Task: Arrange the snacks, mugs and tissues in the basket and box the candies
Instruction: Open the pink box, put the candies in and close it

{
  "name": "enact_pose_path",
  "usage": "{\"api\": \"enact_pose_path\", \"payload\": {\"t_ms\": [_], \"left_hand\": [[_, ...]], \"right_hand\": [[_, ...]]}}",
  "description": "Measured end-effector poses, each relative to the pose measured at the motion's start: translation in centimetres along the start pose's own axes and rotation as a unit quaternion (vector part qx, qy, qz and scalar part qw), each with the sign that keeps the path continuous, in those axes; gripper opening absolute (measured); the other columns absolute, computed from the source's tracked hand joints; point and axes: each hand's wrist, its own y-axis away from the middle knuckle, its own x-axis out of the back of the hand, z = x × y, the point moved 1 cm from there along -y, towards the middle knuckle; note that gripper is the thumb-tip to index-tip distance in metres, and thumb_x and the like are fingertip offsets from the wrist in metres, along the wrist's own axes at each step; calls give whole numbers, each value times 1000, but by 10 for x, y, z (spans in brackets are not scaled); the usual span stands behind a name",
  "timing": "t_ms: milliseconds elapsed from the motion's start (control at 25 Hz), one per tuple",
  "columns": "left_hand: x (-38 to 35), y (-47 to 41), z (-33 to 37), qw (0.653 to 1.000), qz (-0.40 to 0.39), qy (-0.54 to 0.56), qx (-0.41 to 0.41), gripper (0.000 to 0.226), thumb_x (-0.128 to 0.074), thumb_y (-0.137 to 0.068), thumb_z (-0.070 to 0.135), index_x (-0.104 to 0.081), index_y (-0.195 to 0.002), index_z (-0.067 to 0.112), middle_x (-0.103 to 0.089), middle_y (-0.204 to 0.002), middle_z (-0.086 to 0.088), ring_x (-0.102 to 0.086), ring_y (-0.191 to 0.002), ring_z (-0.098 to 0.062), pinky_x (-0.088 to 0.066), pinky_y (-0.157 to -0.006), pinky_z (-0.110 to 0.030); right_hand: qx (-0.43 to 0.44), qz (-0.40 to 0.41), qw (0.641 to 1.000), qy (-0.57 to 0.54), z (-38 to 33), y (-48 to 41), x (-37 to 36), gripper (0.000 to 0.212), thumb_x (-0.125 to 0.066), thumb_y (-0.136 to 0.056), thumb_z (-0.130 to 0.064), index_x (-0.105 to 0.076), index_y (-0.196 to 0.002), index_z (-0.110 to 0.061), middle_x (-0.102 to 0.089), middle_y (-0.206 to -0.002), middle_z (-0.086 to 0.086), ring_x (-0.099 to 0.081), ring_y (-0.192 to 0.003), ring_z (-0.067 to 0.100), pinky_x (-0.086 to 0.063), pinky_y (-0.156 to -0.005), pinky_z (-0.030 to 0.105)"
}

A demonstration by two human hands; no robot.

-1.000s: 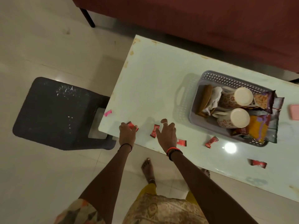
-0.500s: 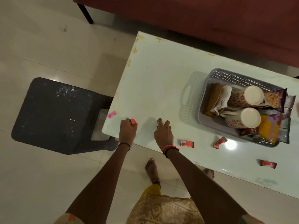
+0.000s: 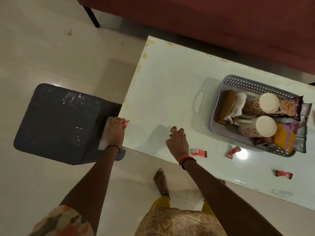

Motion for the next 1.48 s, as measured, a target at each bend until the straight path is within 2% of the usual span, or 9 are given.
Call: {"api": "enact_pose_path", "payload": {"t_ms": [440, 560, 680, 840, 960, 1080, 1280, 1400, 1480], "left_hand": [[-2, 1, 3, 998, 18, -48, -28, 17, -57, -87, 12, -66, -85, -2, -62, -85, -22, -57, -73, -31, -51, -69, -43], [-7, 5, 26, 1000, 7, -5, -10, 19, -58, -88, 15, -67, -94, -1, -63, -90, -20, -59, -81, -31, -49, -71, -38], [-13, 9, 69, 996, 7, 85, -19, 22, -58, -89, 17, -67, -102, 2, -60, -99, -20, -59, -86, -31, -51, -80, -42], [-27, 16, 146, 981, 18, 171, -92, 13, -62, -85, 12, -69, -95, 8, -59, -96, -15, -62, -79, -24, -46, -72, -24], [-45, 24, 206, 972, 3, 201, -124, 13, -64, -84, 13, -69, -94, 6, -61, -94, -14, -62, -76, -22, -41, -68, -9], [-65, 37, 272, 964, -16, 206, -170, 12, -64, -84, 14, -68, -89, 3, -61, -86, -14, -59, -77, -21, -37, -67, -8], [-108, 61, 386, 952, -56, 210, -215, 14, -65, -84, 19, -66, -86, 5, -59, -85, -12, -54, -77, -17, -36, -69, -15], [-139, 71, 446, 945, -72, 216, -233, 17, -66, -83, 16, -67, -93, 2, -59, -93, -14, -51, -79, -12, -35, -69, -3], [-163, 80, 485, 944, -95, 205, -240, 20, -66, -83, 17, -66, -95, 1, -58, -95, -13, -50, -81, -12, -34, -71, -3]], "right_hand": [[-18, 16, 990, -138, 16, 8, 23, 32, -47, -81, -2, -55, -110, -13, -52, -106, 10, -56, -96, 27, -48, -77, 33], [-31, 29, 982, -181, 29, 12, 34, 31, -47, -80, -2, -56, -107, -16, -51, -101, 4, -57, -94, 25, -49, -76, 33], [-47, 66, 970, -230, 43, 9, 55, 30, -45, -80, 1, -59, -103, -12, -55, -99, 3, -56, -81, 21, -41, -67, 25], [-63, 141, 926, -345, 70, 5, 99, 18, -50, -87, 0, -57, -99, -11, -58, -90, -4, -51, -66, 3, -41, -53, 8], [-69, 198, 902, -377, 101, 0, 143, 10, -56, -89, -3, -57, -93, -13, -63, -88, 6, -59, -73, 13, -52, -63, 16], [-104, 284, 867, -396, 151, -3, 194, 16, -57, -89, -5, -63, -102, 0, -66, -101, 20, -66, -84, 31, -56, -78, 39], [-176, 417, 777, -437, 266, 2, 271, 18, -63, -83, -6, -64, -100, 0, -68, -97, 11, -60, -80, 13, -46, -68, 3], [-224, 415, 755, -455, 336, 0, 297, 17, -65, -83, -10, -65, -96, -1, -71, -98, 13, -65, -86, 21, -53, -87, 30], [-259, 393, 766, -438, 380, -3, 306, 15, -65, -83, -13, -67, -93, -2, -72, -97, 14, -66, -86, 25, -54, -88, 29]]}}
